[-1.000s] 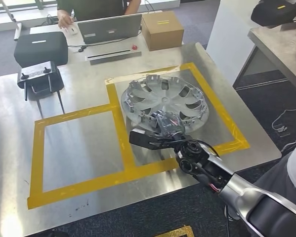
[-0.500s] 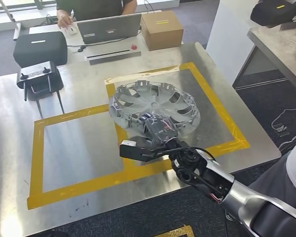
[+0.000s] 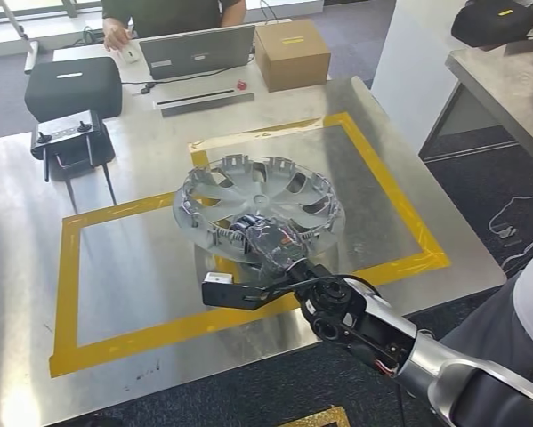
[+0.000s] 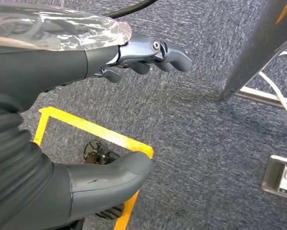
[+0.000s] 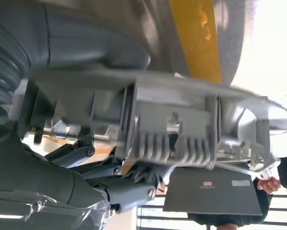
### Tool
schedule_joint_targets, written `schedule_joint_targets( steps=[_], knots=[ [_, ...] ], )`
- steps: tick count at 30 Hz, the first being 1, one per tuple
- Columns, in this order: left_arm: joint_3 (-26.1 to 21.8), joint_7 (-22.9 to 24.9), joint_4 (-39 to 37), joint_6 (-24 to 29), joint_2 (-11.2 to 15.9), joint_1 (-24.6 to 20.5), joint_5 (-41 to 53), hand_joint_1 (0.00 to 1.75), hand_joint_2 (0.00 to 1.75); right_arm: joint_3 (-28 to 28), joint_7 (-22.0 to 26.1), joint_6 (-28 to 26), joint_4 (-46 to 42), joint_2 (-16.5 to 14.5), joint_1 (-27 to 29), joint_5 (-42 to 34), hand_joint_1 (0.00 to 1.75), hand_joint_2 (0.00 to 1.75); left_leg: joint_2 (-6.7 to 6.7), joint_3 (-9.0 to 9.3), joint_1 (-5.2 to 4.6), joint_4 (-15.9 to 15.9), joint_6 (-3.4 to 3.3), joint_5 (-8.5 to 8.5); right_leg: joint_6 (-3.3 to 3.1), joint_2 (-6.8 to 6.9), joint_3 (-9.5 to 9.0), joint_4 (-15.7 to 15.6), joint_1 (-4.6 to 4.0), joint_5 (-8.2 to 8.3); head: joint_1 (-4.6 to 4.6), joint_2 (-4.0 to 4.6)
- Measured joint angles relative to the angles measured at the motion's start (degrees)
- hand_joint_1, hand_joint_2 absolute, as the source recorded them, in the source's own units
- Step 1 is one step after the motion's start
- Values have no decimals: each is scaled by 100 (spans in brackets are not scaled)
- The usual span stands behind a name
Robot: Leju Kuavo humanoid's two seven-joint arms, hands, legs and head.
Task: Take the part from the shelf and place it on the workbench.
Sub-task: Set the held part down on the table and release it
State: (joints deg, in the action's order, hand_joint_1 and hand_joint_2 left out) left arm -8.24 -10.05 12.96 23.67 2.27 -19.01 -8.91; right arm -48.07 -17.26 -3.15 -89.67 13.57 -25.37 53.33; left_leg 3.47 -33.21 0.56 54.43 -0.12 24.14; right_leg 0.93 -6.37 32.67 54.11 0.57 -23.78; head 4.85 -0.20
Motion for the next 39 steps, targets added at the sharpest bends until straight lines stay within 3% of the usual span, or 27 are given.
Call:
schedule_joint_targets(
  steps=[1,5,19,33,35,39],
  knots=[
    [1,-16,0,-1,-1,0,-13,0,175,2,-3,0,9,0,0,0,0,0,0,0,0,0,0,0,0,0,0,0,0,0,-1,0],
    [13,-42,0,15,-2,0,-37,0,0,46,-11,-8,87,0,1,-1,0,0,0,0,0,0,0,0,0,0,0,0,0,0,-1,0],
    [251,79,14,3,-1,-2,-134,0,0,607,-414,-245,933,135,-86,-227,0,0,0,8,0,1,-1,0,1,0,-7,-1,1,0,-1,0],
    [462,97,37,37,1,-3,-315,0,0,1253,-433,-580,1787,295,-179,-579,0,0,0,10,-1,2,0,0,0,-1,-9,-1,1,0,-2,0],
    [501,112,40,55,4,-3,-351,0,0,1320,-115,-646,1820,290,-161,-1198,0,0,0,10,-1,1,0,0,0,0,-10,-1,1,0,-2,0],
    [608,162,44,87,30,-2,-480,0,0,1566,1163,-534,1604,232,-31,-4341,0,0,0,11,-1,1,0,0,0,-1,-12,-1,1,0,-1,0]
  ],
)
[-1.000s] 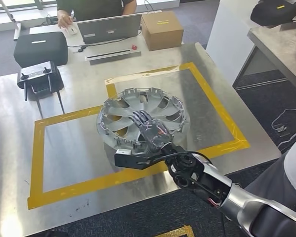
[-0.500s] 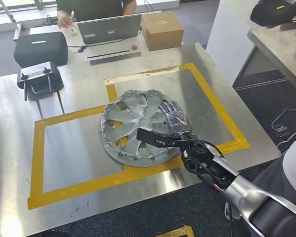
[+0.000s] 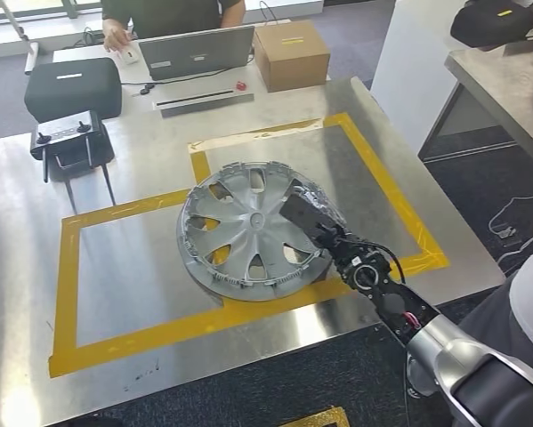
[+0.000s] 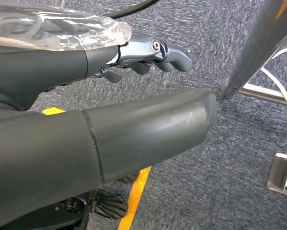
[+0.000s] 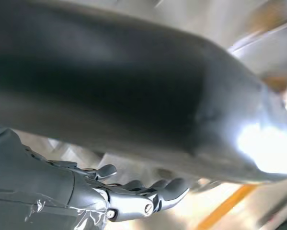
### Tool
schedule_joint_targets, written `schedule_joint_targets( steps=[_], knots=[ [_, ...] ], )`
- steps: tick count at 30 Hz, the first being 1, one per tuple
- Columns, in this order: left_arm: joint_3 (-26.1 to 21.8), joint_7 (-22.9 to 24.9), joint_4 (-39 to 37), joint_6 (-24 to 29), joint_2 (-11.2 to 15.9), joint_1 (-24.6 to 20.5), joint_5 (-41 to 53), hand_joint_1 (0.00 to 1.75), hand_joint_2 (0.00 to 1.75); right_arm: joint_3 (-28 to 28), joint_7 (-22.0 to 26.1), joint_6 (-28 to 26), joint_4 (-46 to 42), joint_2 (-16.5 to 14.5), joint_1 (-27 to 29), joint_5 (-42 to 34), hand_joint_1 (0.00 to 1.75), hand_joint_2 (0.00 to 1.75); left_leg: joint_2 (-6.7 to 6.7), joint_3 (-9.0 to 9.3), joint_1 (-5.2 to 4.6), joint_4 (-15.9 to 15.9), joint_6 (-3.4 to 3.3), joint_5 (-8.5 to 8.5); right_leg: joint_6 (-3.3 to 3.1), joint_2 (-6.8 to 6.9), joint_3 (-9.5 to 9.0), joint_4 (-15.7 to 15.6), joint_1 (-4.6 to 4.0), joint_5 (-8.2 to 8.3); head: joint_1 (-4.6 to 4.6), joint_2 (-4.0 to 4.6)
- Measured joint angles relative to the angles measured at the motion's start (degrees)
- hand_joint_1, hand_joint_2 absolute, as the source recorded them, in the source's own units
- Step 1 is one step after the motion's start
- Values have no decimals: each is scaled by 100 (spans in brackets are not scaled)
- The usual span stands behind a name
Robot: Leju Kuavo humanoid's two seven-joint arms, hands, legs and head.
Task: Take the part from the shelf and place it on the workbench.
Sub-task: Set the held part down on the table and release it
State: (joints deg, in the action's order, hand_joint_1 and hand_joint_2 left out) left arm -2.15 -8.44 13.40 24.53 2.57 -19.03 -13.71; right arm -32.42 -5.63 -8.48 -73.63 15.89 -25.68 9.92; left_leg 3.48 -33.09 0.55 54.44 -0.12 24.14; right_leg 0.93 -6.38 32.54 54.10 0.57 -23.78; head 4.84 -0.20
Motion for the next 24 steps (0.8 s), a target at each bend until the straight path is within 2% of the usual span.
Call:
schedule_joint_targets(
  steps=[1,3,7,14,24],
  knots=[
    [35,4,0,1,10,0,-33,0,0,42,210,64,-154,-9,38,-691,0,0,0,0,0,0,0,0,0,0,0,0,0,0,-1,0],
    [103,17,0,6,30,-1,-94,0,0,77,457,167,-542,-17,91,-1579,0,0,0,1,0,0,0,0,0,0,0,0,0,0,-1,0],
    [231,53,0,16,50,-1,-185,0,0,68,635,378,-1401,-54,122,-2347,0,0,0,3,0,-2,1,0,-1,0,-1,0,0,-1,1,0],
    [390,90,1,16,61,-4,-209,0,0,7,639,517,-2380,-144,131,-2646,0,0,0,7,0,-3,0,0,-2,0,-4,0,-1,-1,0,0],
    [508,90,2,16,66,-4,-222,0,0,-20,650,536,-2854,-149,155,-2700,0,0,0,9,0,-2,0,0,-1,0,-7,-1,0,-1,1,0]
  ],
)
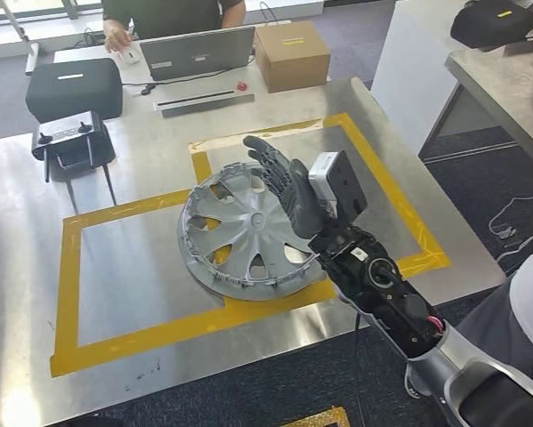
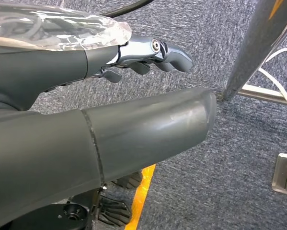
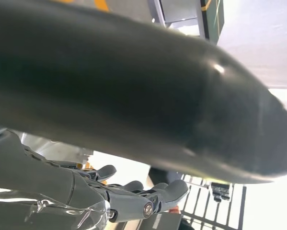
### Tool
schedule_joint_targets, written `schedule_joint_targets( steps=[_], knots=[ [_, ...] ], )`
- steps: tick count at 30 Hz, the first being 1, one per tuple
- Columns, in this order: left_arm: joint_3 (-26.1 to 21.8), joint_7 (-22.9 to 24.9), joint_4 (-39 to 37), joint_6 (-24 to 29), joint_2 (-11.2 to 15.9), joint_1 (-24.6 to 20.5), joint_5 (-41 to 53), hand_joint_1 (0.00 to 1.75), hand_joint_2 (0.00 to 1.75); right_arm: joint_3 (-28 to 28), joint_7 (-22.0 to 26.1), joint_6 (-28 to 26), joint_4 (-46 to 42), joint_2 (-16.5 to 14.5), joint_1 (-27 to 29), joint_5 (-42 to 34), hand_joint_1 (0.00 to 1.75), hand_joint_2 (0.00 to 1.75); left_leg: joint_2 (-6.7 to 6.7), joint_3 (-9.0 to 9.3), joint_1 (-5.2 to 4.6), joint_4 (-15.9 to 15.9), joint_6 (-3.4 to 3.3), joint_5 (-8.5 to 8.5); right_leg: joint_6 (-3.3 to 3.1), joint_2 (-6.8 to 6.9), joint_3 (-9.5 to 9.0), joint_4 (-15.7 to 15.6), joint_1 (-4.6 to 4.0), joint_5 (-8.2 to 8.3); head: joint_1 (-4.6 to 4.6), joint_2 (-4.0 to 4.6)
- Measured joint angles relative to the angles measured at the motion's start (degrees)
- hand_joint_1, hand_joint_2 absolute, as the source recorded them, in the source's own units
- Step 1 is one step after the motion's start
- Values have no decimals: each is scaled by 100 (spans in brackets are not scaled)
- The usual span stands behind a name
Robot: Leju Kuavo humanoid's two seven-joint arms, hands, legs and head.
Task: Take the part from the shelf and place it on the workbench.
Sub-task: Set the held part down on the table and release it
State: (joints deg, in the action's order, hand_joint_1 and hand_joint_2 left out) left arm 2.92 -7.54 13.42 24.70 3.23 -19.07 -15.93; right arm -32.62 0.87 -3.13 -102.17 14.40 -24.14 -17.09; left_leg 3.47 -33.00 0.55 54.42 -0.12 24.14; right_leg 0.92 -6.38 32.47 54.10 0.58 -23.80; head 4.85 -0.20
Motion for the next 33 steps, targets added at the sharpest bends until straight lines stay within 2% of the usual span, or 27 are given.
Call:
schedule_joint_targets(
  steps=[6,17,24,33],
  knots=[
    [30,12,2,0,-1,-2,-32,0,0,-32,60,56,-132,-5,14,-160,0,0,0,0,0,0,0,0,1,0,0,0,0,-1,-1,0],
    [72,94,2,-38,-9,-26,-166,0,0,-206,93,439,-181,-19,155,-963,0,0,0,1,0,-2,1,1,1,0,-1,0,-1,-2,-1,0],
    [131,98,2,-40,-9,-29,-182,0,0,-317,137,425,-181,-20,255,-1004,0,0,0,1,0,-2,1,1,2,0,-1,0,-1,-3,-1,0],
    [183,116,2,-52,-1,-30,-248,0,0,-404,348,155,-283,-33,637,-1042,0,0,0,2,0,-2,0,2,4,0,-1,-1,-1,-5,-1,0]
  ],
)
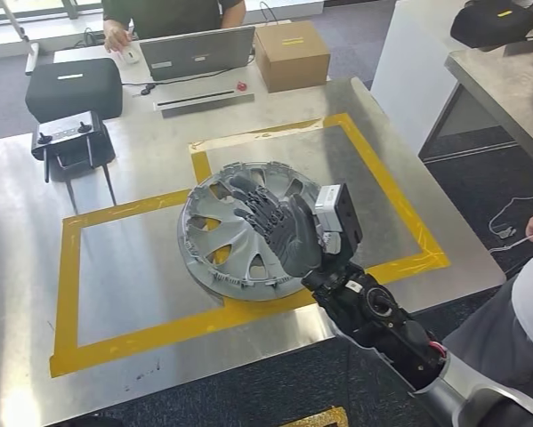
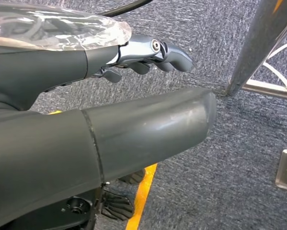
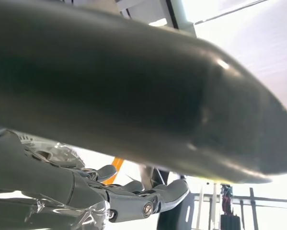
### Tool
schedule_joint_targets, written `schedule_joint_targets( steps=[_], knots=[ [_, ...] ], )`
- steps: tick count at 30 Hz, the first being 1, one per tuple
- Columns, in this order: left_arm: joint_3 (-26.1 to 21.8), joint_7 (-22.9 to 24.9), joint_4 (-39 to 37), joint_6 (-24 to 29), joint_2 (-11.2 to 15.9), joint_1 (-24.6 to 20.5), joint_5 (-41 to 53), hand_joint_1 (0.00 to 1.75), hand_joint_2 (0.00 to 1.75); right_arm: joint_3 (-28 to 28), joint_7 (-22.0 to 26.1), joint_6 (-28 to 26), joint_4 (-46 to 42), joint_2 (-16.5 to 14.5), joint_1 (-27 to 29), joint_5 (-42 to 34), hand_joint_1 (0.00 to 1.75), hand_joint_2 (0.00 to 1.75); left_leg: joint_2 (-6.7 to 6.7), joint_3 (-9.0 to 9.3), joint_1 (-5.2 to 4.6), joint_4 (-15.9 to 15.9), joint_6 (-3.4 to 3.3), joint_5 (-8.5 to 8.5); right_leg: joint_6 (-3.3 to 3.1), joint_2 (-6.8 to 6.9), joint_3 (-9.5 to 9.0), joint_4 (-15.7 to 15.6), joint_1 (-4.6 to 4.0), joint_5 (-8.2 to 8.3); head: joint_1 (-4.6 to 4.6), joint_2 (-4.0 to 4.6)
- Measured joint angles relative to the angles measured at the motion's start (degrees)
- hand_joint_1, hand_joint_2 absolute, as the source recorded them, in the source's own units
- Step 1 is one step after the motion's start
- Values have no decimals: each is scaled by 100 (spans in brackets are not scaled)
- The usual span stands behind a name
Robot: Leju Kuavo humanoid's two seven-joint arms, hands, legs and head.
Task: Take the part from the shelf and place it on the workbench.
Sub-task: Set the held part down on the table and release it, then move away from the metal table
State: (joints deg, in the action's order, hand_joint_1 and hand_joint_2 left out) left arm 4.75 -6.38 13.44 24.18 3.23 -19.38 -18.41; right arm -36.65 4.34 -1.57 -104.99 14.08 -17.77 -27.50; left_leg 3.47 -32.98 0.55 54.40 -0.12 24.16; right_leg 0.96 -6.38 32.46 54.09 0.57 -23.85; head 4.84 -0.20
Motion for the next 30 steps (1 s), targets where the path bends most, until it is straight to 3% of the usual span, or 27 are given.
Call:
schedule_joint_targets(
  steps=[7,10,11,12,14,16,17,18,21,23,26,28,30],
  knots=[
    [56,47,0,-43,1,-19,-32,0,0,-24,182,570,-176,0,108,-74,0,0,0,1,0,0,0,0,0,0,0,0,0,0,1,0],
    [108,56,4,-51,-3,-41,-67,0,0,-49,189,614,-203,0,142,71,0,0,-30,42,-2,-55,-73,-19,54,-34,-25,-67,25,22,-4,0],
    [118,60,8,-55,-8,-47,-79,0,0,-52,174,588,-204,0,152,108,0,0,-62,93,10,-127,-108,-47,76,29,-17,-54,15,4,-4,0],
    [125,62,11,-60,-12,-49,-89,0,0,-53,155,558,-201,0,156,143,0,0,-101,153,33,-215,-137,-81,91,145,37,74,-6,-80,12,0],
    [133,64,13,-68,-14,-48,-108,0,0,-52,125,510,-191,0,170,193,0,0,-194,234,45,-304,-147,-108,107,445,334,719,-16,-416,46,0],
    [134,75,13,-71,-9,-36,-117,0,0,-55,113,492,-174,-1,194,196,0,0,-278,248,49,-303,-130,-93,145,567,697,1473,35,-708,61,0],
    [136,81,13,-74,-8,-29,-119,0,0,-56,113,488,-162,-2,206,184,0,0,-311,251,62,-293,-109,-79,174,586,770,1612,67,-708,59,0],
    [143,85,13,-82,-7,-24,-120,0,0,-56,114,489,-150,-2,213,169,0,0,-336,255,82,-274,-80,-61,207,599,717,1506,102,-593,60,0],
    [181,87,13,-103,4,-25,-121,0,0,-48,119,491,-129,-2,213,129,0,0,-372,242,139,-119,71,36,305,636,142,407,183,-96,92,0],
    [199,87,14,-103,24,-30,-125,0,0,-43,124,493,-124,-3,214,117,0,0,-382,195,128,-20,172,70,258,611,-11,128,177,-52,90,0],
    [239,88,14,-103,32,-31,-141,0,0,-30,115,481,-113,-3,222,117,0,0,-387,152,143,25,265,82,123,577,44,192,151,-28,27,0],
    [252,103,14,-105,43,-39,-147,0,0,-19,109,469,-108,-4,210,126,0,0,-386,0,156,375,286,362,34,577,89,185,139,15,-15,0],
    [264,116,14,-107,60,-51,-149,0,0,-19,99,464,-104,-4,205,130,0,0,-382,-339,145,1172,279,825,-51,573,177,183,95,69,-65,0]
  ],
)
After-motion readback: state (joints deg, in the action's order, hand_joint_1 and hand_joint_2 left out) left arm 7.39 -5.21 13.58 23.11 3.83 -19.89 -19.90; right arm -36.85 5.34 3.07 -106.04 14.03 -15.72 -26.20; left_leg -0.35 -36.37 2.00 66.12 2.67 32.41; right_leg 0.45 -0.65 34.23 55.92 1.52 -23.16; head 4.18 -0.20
